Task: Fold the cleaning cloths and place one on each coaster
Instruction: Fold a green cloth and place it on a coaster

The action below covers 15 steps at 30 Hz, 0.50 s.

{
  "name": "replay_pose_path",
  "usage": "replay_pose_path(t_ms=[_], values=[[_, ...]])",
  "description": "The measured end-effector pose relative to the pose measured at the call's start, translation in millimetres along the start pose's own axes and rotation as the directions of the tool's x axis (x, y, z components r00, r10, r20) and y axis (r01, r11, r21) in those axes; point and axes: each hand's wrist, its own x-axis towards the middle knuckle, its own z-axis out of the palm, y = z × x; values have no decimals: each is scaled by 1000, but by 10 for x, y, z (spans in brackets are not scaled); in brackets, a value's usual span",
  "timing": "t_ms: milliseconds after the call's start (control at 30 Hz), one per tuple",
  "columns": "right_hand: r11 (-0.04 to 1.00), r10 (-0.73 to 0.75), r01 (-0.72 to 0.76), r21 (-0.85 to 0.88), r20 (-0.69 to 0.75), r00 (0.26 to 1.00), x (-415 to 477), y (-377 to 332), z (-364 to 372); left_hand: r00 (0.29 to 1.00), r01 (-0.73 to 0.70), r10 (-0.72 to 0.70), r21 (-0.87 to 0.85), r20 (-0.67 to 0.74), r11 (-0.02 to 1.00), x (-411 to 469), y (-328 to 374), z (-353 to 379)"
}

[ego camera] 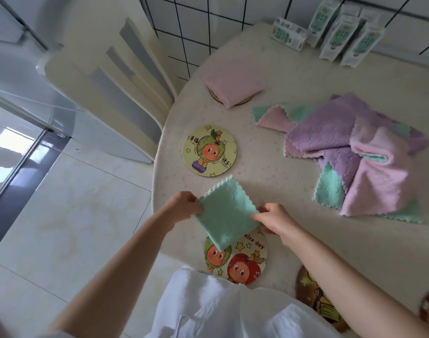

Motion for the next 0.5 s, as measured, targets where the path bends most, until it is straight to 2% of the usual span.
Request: replay_pose_path(t_ms=[67, 133, 267, 367, 500], values=[[987, -1, -3, 163, 25, 1000, -25, -54, -70, 988, 44, 12, -350, 154, 936, -55, 76, -146], [948, -28, 19, 317, 24, 999, 9, -159, -129, 977, 69, 54, -546, 207, 835, -24, 160, -312], [892, -107, 125, 434, -65, 992, 253, -530, -141, 989, -46, 125, -629, 82, 776, 227, 407, -616], [881, -133, 161, 444, -93, 987, 515, -854, -86, 993, -107, 116, -659, -30, 745, 479, 580, -791], [906, -126, 159, 393, -109, 986, 820, -1167, -10, 986, -147, 60, -634, -156, 760, 722, 721, -948]])
